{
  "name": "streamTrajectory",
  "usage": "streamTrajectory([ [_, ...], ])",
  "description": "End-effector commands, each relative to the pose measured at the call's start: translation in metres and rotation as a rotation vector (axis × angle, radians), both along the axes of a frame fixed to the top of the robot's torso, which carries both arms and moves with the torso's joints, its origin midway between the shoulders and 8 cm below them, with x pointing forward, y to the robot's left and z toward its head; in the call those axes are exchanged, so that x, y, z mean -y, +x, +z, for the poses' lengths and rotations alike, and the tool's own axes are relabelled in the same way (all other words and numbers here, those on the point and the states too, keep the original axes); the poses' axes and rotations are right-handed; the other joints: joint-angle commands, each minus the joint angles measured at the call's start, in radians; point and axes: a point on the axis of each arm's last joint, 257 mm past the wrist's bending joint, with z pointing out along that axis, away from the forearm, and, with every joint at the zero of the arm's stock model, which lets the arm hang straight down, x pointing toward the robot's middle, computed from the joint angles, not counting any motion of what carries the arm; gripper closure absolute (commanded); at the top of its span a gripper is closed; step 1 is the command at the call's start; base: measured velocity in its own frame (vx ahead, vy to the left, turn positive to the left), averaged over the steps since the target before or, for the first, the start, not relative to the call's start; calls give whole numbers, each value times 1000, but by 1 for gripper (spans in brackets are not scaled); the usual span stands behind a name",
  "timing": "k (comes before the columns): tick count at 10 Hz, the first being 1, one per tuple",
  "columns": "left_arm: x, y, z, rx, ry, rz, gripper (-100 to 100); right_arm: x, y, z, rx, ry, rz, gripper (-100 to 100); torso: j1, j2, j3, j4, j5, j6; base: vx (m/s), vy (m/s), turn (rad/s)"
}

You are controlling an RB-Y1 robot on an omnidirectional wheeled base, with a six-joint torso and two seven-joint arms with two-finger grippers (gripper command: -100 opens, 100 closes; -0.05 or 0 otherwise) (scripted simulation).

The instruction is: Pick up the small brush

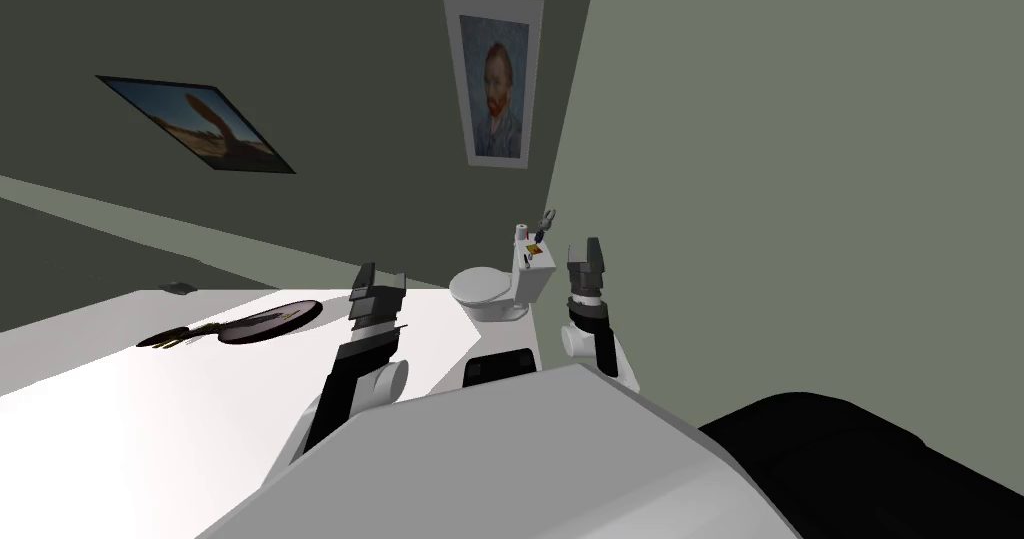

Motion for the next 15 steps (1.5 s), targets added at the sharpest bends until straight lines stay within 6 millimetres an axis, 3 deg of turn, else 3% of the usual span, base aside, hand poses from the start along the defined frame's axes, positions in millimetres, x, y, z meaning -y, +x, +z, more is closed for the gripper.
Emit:
streamTrajectory([
  [1, 0, 0, 0, 0, 0, 0, 0, -5, 2, -3, -12, -45, 2, -100, 0, 0, 0, 0, 0, 0, 0, 0, 0],
  [8, 0, 0, 0, 0, 0, 0, 0, -26, 23, -35, -86, -381, -103, -100, 0, -1, 0, 0, 0, 0, 7, 8, 25],
  [15, 0, 0, 0, 0, 0, 0, 0, -34, 44, -68, -126, -686, -259, -100, 0, -1, 0, 0, 0, 0, 9, 10, 28],
])
